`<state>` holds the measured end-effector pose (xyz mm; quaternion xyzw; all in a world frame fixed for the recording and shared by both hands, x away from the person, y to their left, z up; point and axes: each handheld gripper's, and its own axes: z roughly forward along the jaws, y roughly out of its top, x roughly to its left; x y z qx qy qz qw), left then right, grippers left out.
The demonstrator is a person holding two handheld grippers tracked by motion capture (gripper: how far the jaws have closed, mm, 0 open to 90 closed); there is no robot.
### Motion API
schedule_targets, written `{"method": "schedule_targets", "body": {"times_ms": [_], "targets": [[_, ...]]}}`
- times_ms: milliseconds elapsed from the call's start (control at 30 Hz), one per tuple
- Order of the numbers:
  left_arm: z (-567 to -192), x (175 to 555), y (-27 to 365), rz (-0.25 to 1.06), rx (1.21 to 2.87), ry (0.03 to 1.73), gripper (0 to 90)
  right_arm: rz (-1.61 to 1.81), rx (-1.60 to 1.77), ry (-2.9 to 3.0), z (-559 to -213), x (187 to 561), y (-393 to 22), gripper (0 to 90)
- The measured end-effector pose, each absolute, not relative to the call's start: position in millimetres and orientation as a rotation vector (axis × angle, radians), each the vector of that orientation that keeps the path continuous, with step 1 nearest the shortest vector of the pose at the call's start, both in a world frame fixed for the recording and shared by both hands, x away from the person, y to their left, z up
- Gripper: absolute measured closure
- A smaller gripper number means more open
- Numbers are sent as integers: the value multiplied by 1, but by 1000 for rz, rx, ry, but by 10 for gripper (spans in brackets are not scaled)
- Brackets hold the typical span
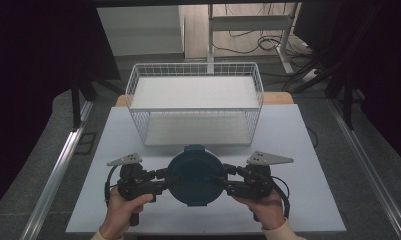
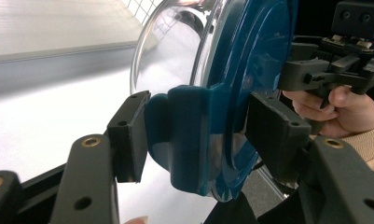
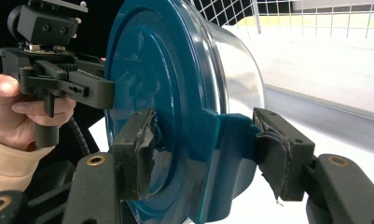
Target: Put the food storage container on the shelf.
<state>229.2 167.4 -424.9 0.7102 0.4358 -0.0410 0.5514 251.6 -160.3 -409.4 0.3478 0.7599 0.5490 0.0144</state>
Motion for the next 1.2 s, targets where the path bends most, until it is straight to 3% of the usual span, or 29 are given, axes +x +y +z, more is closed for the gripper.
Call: {"method": "schedule_targets", "body": {"times_ms": [433,1200], "targets": [[-410,249,166,-87,1679,1018,410,1695,1063,2363,-395,269,-162,410],[-340,291,165,-7,1677,972,413,1728,996,2324,-334,309,-163,410]]}}
